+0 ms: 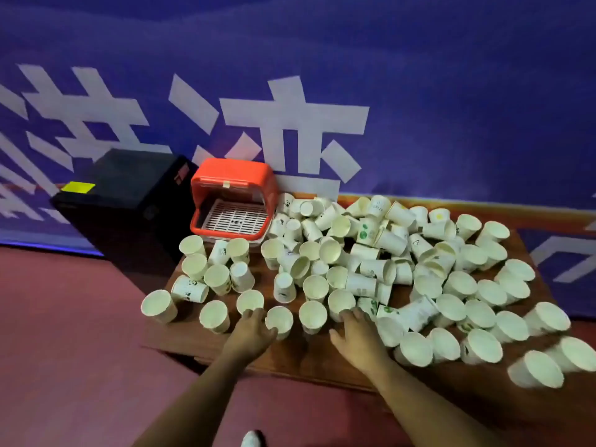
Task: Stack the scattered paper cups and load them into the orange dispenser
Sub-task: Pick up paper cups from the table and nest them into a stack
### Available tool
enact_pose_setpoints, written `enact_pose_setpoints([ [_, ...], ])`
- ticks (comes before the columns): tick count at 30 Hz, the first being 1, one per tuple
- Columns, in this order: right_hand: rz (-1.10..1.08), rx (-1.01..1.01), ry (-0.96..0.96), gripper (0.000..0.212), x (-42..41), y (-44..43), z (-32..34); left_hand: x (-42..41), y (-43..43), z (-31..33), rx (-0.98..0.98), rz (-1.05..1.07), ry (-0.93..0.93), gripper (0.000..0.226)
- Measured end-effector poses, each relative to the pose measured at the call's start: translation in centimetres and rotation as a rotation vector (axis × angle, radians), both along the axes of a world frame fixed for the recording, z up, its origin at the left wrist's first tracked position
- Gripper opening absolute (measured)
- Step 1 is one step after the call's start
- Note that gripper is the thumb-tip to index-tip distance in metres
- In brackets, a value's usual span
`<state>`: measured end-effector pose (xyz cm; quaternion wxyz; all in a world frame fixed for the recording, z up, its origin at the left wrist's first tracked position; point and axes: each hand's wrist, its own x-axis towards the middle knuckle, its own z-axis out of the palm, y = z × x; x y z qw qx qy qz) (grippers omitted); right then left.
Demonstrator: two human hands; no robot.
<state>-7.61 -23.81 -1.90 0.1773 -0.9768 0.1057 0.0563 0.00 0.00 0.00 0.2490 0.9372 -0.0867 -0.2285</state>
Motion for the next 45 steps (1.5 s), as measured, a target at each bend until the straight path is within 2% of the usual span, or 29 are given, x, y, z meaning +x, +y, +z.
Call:
enact_pose_setpoints([
  [6, -0.046, -0.053, -0.006, 0.038, 1.9, 3.8, -3.6, 1.5, 0.8, -3.5, -0.073, 0.047, 0.124, 0.071],
  [13, -0.151, -0.143, 0.045, 0.019, 3.9, 5.7, -7.0, 4.5, 1.2, -7.3, -0.021, -0.182, 0.115, 0.085],
  [16, -0.191, -0.155, 0.033, 0.010, 4.0, 6.2, -7.9, 5.5, 1.1, -8.5, -0.008, -0.246, 0.101, 0.079],
  [19, -0.235, -0.121, -0.059, 0.008, 3.6, 7.0, -7.6, 5.7, 0.8, -9.3, 0.019, -0.338, 0.073, 0.073],
  [27, -0.367, -0.003, -0.303, 0.010, 1.1, 7.3, -2.6, 5.8, -0.2, -8.8, 0.043, -0.486, 0.049, 0.064],
  [30, -0.380, 0.041, -0.448, 0.009, 1.4, 7.8, -0.5, 5.6, 0.2, -8.6, -0.052, -0.436, 0.105, 0.066],
  [33, -0.333, 0.144, -0.470, 0.008, 2.1, 9.1, 0.2, 6.0, 2.1, -8.0, -0.170, -0.341, 0.163, 0.062],
  [35, -0.269, 0.209, -0.447, 0.008, 2.7, 10.1, -0.2, 6.6, 3.8, -7.3, -0.229, -0.299, 0.119, 0.052],
  [38, -0.171, 0.221, -0.360, 0.009, 3.3, 10.2, -1.7, 7.4, 6.5, -6.5, -0.278, -0.221, -0.063, 0.034],
  [41, -0.094, 0.170, -0.219, 0.009, 3.3, 10.0, -3.7, 7.4, 9.0, -6.0, -0.216, -0.106, -0.176, 0.032],
  [43, -0.063, 0.141, -0.156, 0.012, 3.3, 10.1, -4.4, 7.2, 10.4, -6.3, -0.144, -0.014, -0.250, 0.040],
  [45, -0.039, 0.132, -0.113, 0.035, 3.7, 10.4, -4.8, 6.8, 11.5, -6.8, -0.055, 0.087, -0.293, 0.054],
])
